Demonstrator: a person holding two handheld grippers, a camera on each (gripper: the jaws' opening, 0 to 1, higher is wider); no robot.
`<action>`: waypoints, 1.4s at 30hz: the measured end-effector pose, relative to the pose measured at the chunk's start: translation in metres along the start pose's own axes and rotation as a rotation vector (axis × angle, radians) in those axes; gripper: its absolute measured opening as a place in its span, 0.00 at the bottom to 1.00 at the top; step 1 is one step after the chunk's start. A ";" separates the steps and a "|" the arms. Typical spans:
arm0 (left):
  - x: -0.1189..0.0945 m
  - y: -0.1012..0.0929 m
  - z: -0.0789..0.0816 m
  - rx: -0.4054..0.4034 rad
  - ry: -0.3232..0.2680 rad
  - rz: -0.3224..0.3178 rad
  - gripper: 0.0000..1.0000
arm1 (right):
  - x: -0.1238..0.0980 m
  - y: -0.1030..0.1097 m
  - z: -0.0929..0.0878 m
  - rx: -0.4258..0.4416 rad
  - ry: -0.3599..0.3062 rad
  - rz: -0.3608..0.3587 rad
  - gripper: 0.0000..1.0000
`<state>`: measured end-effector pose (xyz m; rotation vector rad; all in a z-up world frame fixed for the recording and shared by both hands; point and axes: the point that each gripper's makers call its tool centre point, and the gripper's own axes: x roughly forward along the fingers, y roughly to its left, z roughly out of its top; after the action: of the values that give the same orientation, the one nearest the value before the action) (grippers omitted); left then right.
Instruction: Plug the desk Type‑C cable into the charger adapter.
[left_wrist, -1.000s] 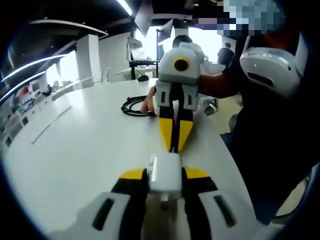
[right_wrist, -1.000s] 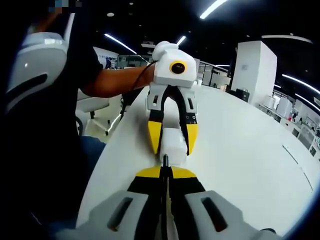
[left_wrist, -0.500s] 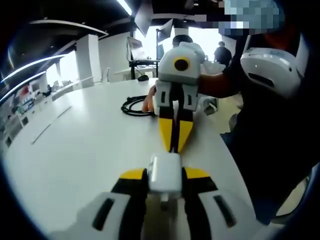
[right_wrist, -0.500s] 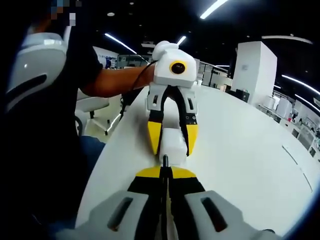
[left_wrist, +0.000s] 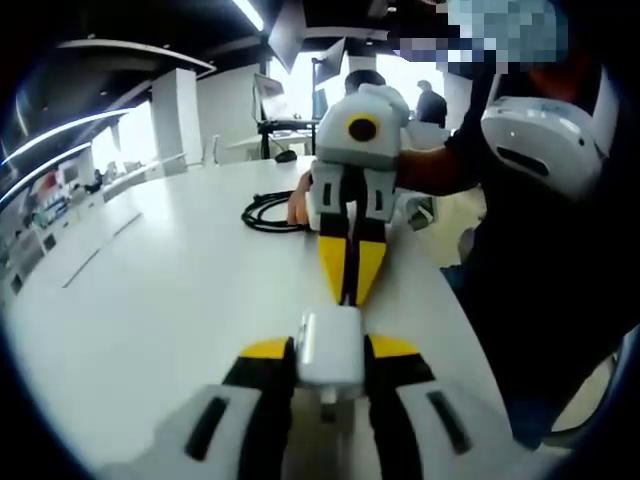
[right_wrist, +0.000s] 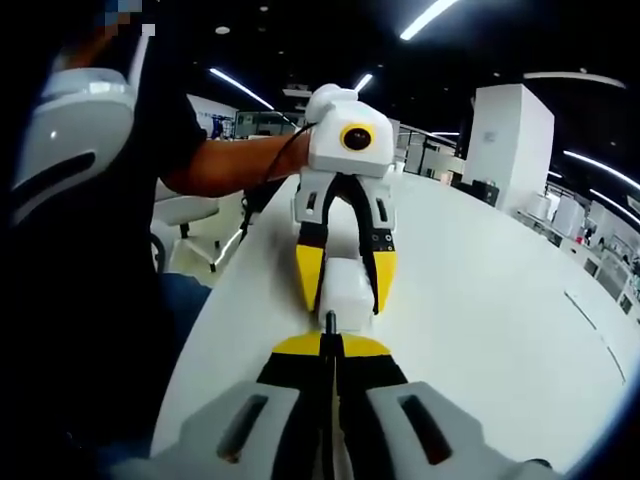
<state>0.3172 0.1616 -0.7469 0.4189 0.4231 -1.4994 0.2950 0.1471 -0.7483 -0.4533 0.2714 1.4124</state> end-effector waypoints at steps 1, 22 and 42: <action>0.000 0.000 0.000 0.000 0.000 0.000 0.27 | 0.000 0.000 0.000 0.001 0.000 0.000 0.00; 0.001 -0.002 0.000 0.007 0.007 0.003 0.26 | 0.002 0.001 0.000 0.006 0.004 0.004 0.00; 0.001 -0.001 0.000 0.013 0.018 0.000 0.25 | 0.003 0.001 0.002 0.016 -0.005 0.005 0.00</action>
<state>0.3158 0.1608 -0.7478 0.4431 0.4277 -1.5000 0.2943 0.1513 -0.7477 -0.4358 0.2798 1.4154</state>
